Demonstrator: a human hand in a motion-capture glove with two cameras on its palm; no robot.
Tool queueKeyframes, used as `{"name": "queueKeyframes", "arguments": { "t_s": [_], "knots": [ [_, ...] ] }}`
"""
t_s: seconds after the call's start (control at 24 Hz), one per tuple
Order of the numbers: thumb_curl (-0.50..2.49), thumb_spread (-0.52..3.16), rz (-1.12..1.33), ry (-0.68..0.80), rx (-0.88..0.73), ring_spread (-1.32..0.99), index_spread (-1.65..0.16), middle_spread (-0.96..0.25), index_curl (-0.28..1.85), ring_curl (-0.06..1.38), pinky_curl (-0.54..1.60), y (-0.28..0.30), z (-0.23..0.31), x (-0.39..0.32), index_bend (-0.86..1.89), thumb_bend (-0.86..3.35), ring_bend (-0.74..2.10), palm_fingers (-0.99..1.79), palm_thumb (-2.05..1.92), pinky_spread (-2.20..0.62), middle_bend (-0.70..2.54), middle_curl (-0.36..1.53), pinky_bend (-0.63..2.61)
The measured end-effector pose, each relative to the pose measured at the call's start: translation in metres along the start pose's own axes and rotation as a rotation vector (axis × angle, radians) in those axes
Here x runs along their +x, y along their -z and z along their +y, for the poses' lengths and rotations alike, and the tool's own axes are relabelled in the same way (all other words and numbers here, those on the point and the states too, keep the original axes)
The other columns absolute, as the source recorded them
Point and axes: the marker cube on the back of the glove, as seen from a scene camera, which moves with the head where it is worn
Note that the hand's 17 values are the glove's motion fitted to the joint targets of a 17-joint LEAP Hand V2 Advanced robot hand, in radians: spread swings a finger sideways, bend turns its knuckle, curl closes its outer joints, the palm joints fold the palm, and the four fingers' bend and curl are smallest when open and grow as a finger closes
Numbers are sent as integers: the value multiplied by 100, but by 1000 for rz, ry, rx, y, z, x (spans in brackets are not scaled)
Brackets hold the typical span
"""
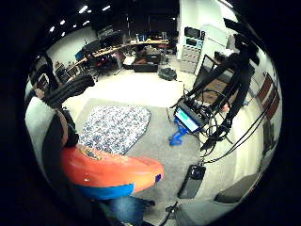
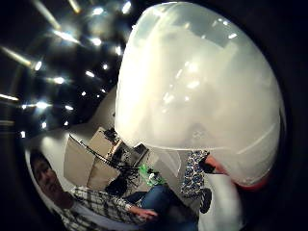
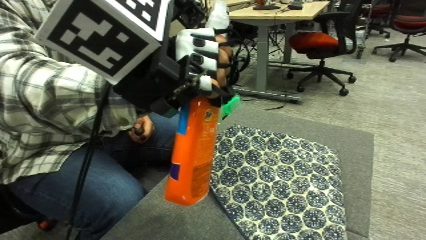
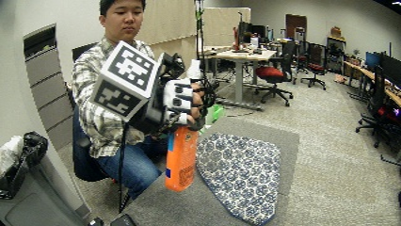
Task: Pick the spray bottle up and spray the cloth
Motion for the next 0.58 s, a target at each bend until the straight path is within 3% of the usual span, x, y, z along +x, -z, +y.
{"name": "queueKeyframes", "arguments": {
  "t_s": [0.13,0.58],
  "knots": [
    [75,33,-22,20,25,-18,-22,-11,56,48,41,-25,-29,10,31,-3,56,131,102,-16,52,53,56],
    [76,35,156,60,-53,-17,-22,-11,57,48,42,-68,-49,-5,30,-3,56,131,103,-15,53,54,57]
  ]
}}
